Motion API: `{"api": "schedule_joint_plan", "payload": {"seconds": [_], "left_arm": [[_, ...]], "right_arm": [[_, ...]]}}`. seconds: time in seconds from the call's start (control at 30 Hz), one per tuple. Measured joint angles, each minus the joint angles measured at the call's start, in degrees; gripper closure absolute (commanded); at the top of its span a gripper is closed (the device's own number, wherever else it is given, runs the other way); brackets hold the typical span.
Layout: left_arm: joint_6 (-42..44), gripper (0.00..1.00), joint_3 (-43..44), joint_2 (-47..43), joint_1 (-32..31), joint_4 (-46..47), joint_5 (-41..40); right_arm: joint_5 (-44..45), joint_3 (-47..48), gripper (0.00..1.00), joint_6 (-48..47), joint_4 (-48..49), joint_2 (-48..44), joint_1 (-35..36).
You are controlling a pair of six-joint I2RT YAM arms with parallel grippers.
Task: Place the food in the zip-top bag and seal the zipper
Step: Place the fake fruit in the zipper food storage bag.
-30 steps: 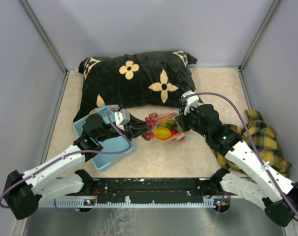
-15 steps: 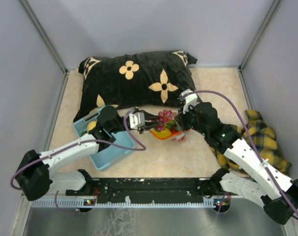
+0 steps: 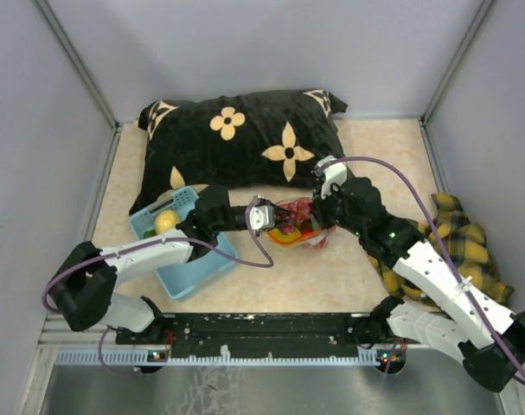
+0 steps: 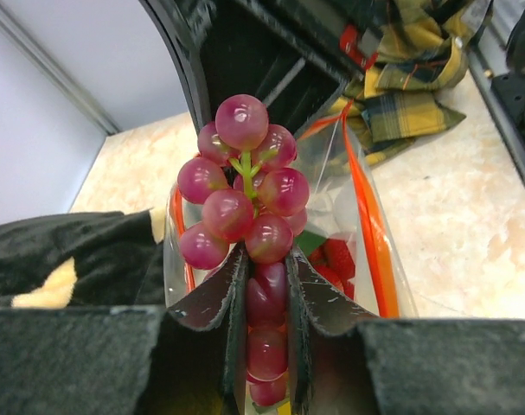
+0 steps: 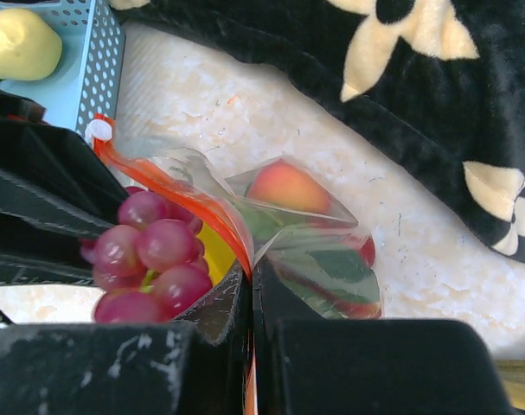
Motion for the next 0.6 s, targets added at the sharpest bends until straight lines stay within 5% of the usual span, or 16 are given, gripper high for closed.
{"api": "schedule_joint_plan", "payload": {"seconds": [0.43,0.6], "left_arm": [[6.4,0.99,0.9,3.3,-0.9,-10.1,-5.4],[8.2,0.86,5.8,5.7,-1.1,-16.7,-8.3]], "right_arm": [[0.0,0.0,1.0,0.0,0.0,0.0,0.0],[0.0,0.0,1.0,0.0,0.0,0.0,0.0]]}}
